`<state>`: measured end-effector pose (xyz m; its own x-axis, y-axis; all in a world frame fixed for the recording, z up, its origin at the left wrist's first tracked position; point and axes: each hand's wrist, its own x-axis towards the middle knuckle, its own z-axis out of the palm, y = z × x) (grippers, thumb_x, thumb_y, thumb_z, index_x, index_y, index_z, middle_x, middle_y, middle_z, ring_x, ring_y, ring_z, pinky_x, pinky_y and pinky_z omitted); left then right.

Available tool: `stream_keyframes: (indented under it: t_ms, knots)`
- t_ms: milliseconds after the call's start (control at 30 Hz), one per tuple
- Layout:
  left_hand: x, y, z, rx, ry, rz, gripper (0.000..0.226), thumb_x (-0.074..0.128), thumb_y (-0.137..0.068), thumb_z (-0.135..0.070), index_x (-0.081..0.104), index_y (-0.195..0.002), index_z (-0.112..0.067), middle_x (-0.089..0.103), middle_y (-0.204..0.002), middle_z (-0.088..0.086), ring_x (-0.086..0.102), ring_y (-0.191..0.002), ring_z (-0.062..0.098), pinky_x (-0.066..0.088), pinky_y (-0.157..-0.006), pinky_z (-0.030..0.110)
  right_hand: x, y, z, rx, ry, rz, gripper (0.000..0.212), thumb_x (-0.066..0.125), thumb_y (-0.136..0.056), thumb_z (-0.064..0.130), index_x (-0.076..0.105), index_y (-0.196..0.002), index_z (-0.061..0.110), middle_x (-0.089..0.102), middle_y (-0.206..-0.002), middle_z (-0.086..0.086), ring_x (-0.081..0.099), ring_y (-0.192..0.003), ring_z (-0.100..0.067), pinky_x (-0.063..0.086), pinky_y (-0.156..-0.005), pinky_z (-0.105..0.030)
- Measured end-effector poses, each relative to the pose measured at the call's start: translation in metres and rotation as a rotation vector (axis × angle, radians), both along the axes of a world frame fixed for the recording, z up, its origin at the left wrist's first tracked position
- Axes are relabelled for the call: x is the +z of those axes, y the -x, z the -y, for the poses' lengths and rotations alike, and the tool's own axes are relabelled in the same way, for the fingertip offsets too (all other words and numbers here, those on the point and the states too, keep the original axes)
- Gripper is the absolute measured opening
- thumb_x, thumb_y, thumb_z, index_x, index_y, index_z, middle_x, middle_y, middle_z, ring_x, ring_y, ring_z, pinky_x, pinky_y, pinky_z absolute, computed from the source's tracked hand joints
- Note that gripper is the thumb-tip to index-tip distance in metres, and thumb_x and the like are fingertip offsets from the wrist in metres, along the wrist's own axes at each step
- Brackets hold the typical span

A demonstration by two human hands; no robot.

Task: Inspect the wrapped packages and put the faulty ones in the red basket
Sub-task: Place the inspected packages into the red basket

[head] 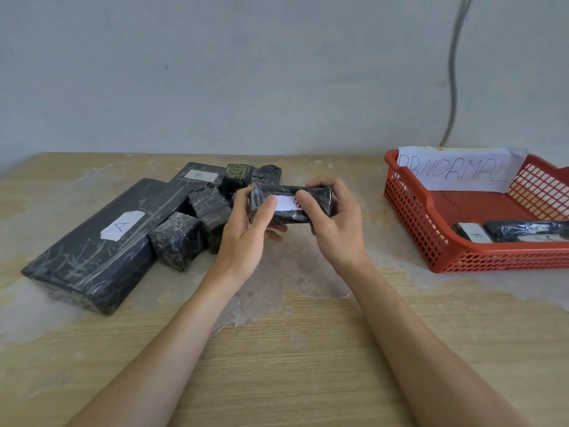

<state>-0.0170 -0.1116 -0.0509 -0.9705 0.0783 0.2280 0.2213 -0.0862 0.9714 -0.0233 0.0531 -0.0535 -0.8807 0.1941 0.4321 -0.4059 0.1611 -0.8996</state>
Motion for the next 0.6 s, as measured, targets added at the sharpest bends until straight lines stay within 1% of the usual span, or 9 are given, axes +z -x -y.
stream_keyframes:
  t_ms: [67, 133, 167, 267, 333, 400, 433, 500, 600]
  knots:
    - [0.0, 0.001, 0.001, 0.0, -0.055, -0.015, 0.029, 0.059, -0.1, -0.036, 0.056, -0.123, -0.019, 0.074, -0.114, 0.015, 0.073, -0.083, 0.033, 0.059, -0.073, 0.042, 0.001, -0.005, 0.003, 0.008, -0.038, -0.008, 0.013, 0.073, -0.099, 0.036, 0.067, -0.107, 0.027, 0.066, -0.08, 0.012, 0.059, -0.068, -0.011, 0.049, -0.067, -0.034]
    - [0.001, 0.001, 0.002, -0.032, -0.09, -0.03, 0.016, 0.058, -0.103, -0.022, 0.056, -0.119, -0.019, 0.071, -0.114, 0.022, 0.069, -0.08, 0.032, 0.057, -0.071, 0.042, 0.001, -0.009, 0.005, 0.031, -0.064, 0.008, 0.015, 0.066, -0.103, 0.041, 0.066, -0.111, 0.029, 0.066, -0.079, 0.014, 0.059, -0.069, -0.01, 0.049, -0.067, -0.035]
    - [0.001, 0.001, 0.003, -0.052, -0.101, -0.034, 0.014, 0.058, -0.103, -0.018, 0.056, -0.117, -0.018, 0.07, -0.113, 0.024, 0.068, -0.08, 0.031, 0.057, -0.07, 0.042, 0.0, -0.01, 0.005, 0.032, -0.076, 0.012, 0.015, 0.062, -0.104, 0.042, 0.066, -0.11, 0.029, 0.064, -0.076, 0.015, 0.058, -0.067, -0.01, 0.048, -0.066, -0.035]
    - [0.003, 0.001, 0.006, -0.082, -0.136, -0.013, 0.012, 0.058, -0.097, -0.018, 0.055, -0.108, -0.015, 0.068, -0.104, 0.022, 0.065, -0.075, 0.032, 0.055, -0.065, 0.04, 0.001, -0.011, 0.005, 0.009, -0.118, -0.003, 0.016, 0.058, -0.104, 0.042, 0.066, -0.103, 0.028, 0.059, -0.069, 0.015, 0.055, -0.061, -0.012, 0.045, -0.062, -0.035]
    - [0.005, 0.0, 0.006, -0.068, -0.179, 0.006, 0.012, 0.06, -0.096, -0.019, 0.055, -0.104, -0.012, 0.068, -0.099, 0.02, 0.064, -0.071, 0.033, 0.054, -0.061, 0.039, 0.003, -0.014, 0.008, 0.002, -0.133, -0.03, 0.017, 0.06, -0.104, 0.041, 0.067, -0.103, 0.025, 0.061, -0.07, 0.015, 0.057, -0.062, -0.01, 0.046, -0.062, -0.034]
    - [0.005, -0.002, 0.006, -0.032, -0.197, 0.006, 0.017, 0.064, -0.097, -0.026, 0.056, -0.102, -0.012, 0.069, -0.093, 0.017, 0.064, -0.07, 0.03, 0.053, -0.057, 0.037, 0.006, -0.018, 0.01, 0.026, -0.131, -0.041, 0.015, 0.066, -0.101, 0.039, 0.066, -0.105, 0.024, 0.065, -0.076, 0.012, 0.061, -0.068, -0.01, 0.05, -0.064, -0.035]
    - [0.006, -0.003, 0.005, -0.009, -0.183, -0.005, 0.02, 0.067, -0.099, -0.028, 0.057, -0.102, -0.011, 0.071, -0.092, 0.017, 0.066, -0.071, 0.029, 0.053, -0.056, 0.036, 0.008, -0.02, 0.011, 0.043, -0.132, -0.035, 0.017, 0.071, -0.099, 0.038, 0.066, -0.107, 0.025, 0.068, -0.08, 0.011, 0.063, -0.071, -0.009, 0.053, -0.067, -0.035]
    - [0.007, -0.004, 0.005, 0.023, -0.137, -0.032, 0.019, 0.067, -0.105, -0.025, 0.057, -0.105, -0.009, 0.078, -0.096, 0.015, 0.071, -0.075, 0.027, 0.055, -0.056, 0.034, 0.008, -0.02, 0.012, 0.067, -0.128, -0.009, 0.024, 0.082, -0.093, 0.032, 0.065, -0.108, 0.025, 0.071, -0.082, 0.015, 0.067, -0.074, -0.007, 0.055, -0.071, -0.029]
    - [0.007, -0.005, 0.004, 0.038, -0.098, -0.037, 0.019, 0.062, -0.107, -0.022, 0.055, -0.112, -0.006, 0.082, -0.099, 0.01, 0.076, -0.081, 0.024, 0.057, -0.059, 0.033, 0.007, -0.017, 0.013, 0.096, -0.072, 0.013, 0.025, 0.084, -0.093, 0.022, 0.066, -0.11, 0.022, 0.071, -0.083, 0.018, 0.067, -0.074, -0.005, 0.052, -0.071, -0.023]
